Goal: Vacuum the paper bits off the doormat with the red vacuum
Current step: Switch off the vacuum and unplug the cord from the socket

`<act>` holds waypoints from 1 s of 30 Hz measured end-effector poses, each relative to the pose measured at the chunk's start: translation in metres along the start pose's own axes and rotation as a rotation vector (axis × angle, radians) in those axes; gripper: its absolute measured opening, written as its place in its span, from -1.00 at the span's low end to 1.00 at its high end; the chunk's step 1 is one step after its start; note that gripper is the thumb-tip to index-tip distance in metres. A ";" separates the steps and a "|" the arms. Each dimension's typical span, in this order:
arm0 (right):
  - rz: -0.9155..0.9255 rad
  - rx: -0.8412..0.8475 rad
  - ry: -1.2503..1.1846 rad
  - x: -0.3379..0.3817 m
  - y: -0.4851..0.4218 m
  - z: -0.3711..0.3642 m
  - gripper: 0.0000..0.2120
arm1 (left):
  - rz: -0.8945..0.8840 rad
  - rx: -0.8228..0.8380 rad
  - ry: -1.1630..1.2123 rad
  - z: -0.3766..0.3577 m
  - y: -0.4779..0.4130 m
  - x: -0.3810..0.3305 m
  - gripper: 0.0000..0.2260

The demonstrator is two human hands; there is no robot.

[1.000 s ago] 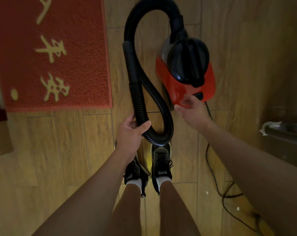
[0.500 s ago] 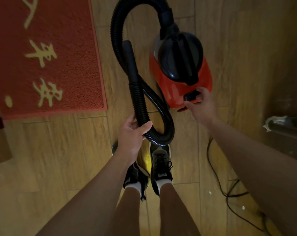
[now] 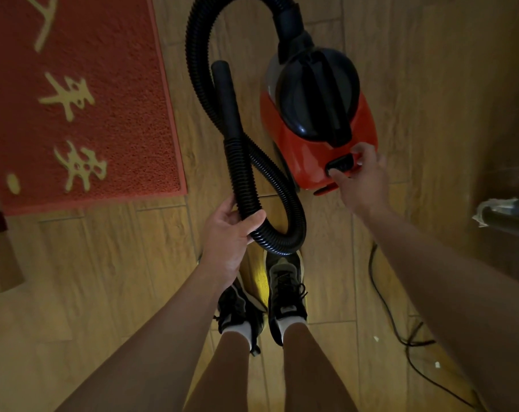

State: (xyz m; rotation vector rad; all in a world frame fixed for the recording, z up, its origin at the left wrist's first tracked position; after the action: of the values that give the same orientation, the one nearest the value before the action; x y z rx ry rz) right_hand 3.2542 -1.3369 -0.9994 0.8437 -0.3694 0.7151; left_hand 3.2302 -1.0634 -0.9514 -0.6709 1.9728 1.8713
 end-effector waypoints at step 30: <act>0.035 -0.042 0.116 0.005 0.006 0.000 -0.49 | 0.034 0.091 -0.084 -0.001 0.004 0.006 -0.79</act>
State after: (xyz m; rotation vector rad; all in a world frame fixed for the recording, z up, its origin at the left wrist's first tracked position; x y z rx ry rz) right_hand 3.2539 -1.3324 -0.9932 0.7539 -0.2945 0.7823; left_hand 3.2228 -1.0648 -0.9513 -0.5266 2.0138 1.7866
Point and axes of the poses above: each hand's wrist, its own y-axis away from the middle knuckle, its own z-axis out of the back of the hand, x = y × z, the point moved 7 cm from there along -y, towards the middle knuckle, and after that the axes turned 1 degree about -y, right-handed, at the moved point
